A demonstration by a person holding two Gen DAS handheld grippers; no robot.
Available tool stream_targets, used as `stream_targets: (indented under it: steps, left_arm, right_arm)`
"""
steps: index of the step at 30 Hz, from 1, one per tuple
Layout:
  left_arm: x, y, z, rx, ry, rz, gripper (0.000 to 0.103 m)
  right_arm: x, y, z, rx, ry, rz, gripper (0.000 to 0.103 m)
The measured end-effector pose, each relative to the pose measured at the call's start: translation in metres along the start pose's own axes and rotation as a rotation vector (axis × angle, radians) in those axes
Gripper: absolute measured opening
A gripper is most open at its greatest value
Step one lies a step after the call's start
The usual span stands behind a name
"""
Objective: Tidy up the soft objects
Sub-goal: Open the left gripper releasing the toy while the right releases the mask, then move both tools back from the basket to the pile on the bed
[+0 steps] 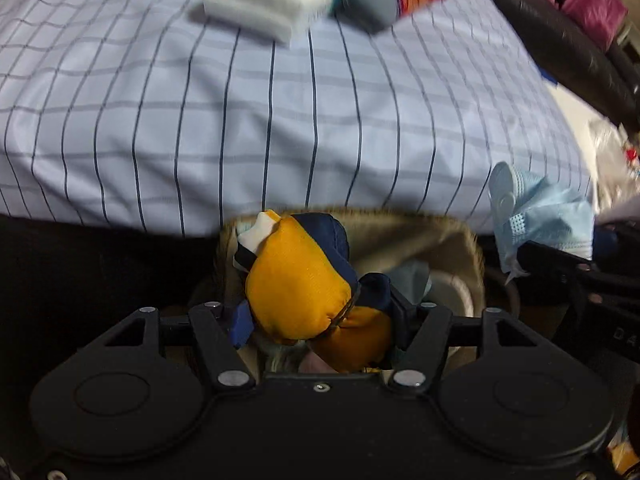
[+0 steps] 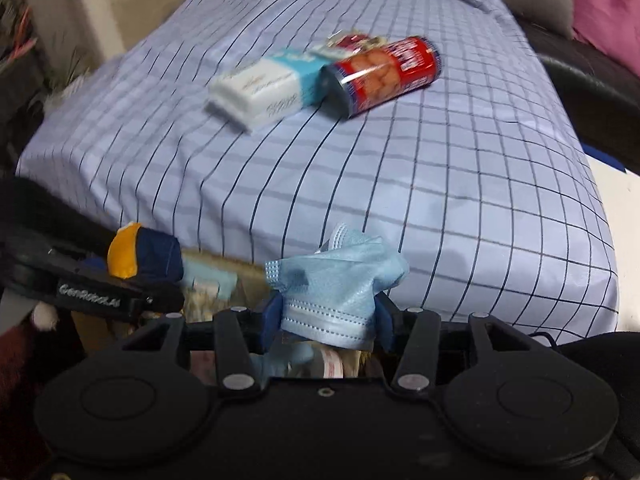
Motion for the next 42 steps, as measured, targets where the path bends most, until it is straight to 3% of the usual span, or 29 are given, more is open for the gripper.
stream_targets:
  steps: [5, 8, 11, 13, 25, 42]
  left_arm:
    - [-0.001, -0.015, 0.007, 0.047, 0.019, 0.019, 0.06]
    - [0.0, -0.018, 0.008, 0.057, 0.038, 0.026, 0.068]
    - [0.0, -0.018, 0.007, 0.05, 0.061, 0.039, 0.081]
    - [0.001, -0.019, 0.007, 0.056, 0.064, 0.041, 0.081]
    - [0.004, -0.014, 0.011, 0.054, 0.077, 0.011, 0.081]
    - [0.006, -0.005, 0.014, 0.015, 0.192, 0.022, 0.081]
  right_arm:
    - [0.017, -0.012, 0.003, 0.059, 0.081, -0.078, 0.048]
    - [0.026, -0.017, 0.005, 0.085, 0.11, -0.119, 0.049]
    - [0.032, -0.019, 0.006, 0.098, 0.131, -0.152, 0.066]
    - [0.032, -0.018, 0.007, 0.098, 0.131, -0.156, 0.076]
    - [0.012, -0.008, 0.016, 0.081, 0.072, -0.078, 0.076]
    - [0.007, -0.007, 0.034, 0.118, 0.073, -0.026, 0.077]
Point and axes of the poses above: each gripper's, at about its wrist camera, not at the fingertips, and z roughly the way its jaws point, x to its left, y to its top, the point moved 7 cm from there along z, roughly the way its jaws point, and after that the axes turned 6 degrees about -z, right-handed, at the moved point
